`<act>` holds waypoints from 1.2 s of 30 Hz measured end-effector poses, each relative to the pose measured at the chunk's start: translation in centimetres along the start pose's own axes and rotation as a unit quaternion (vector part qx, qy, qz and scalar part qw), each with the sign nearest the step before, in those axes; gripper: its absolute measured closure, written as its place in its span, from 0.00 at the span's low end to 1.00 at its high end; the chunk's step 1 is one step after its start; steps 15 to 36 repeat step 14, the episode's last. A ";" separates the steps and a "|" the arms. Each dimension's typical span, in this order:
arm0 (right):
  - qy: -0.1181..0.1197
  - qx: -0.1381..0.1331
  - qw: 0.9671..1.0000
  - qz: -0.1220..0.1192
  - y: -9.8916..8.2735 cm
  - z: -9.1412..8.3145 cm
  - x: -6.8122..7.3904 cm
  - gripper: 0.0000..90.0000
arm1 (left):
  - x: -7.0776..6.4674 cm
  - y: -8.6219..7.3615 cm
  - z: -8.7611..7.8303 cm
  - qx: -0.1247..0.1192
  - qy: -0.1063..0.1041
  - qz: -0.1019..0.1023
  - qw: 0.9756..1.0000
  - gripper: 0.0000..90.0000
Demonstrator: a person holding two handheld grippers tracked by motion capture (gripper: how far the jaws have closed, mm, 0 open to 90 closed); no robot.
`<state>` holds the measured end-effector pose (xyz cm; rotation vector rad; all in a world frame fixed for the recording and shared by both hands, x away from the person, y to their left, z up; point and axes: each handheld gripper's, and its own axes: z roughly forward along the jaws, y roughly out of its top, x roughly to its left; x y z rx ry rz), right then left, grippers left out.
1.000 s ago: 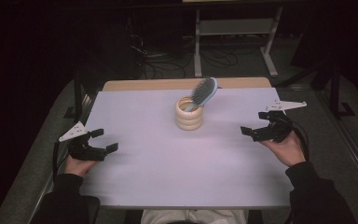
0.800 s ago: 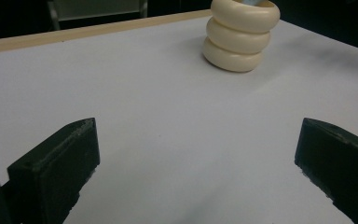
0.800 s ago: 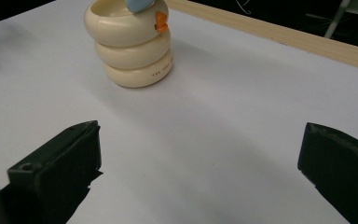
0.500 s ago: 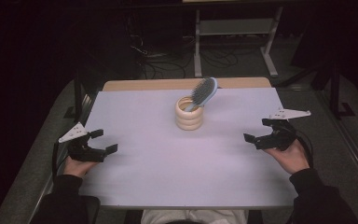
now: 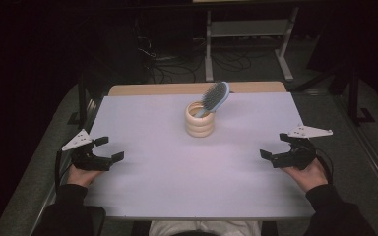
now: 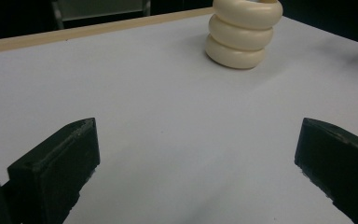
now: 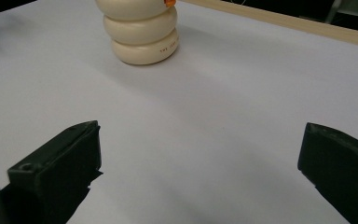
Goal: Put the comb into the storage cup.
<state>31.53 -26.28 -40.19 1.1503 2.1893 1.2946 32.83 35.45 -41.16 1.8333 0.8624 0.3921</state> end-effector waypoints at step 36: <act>0.003 0.019 1.000 0.007 -2.4 -0.5 0.6 0.00 | 0.2 0.1 -0.1 -0.006 0.001 -0.005 1.000 0.00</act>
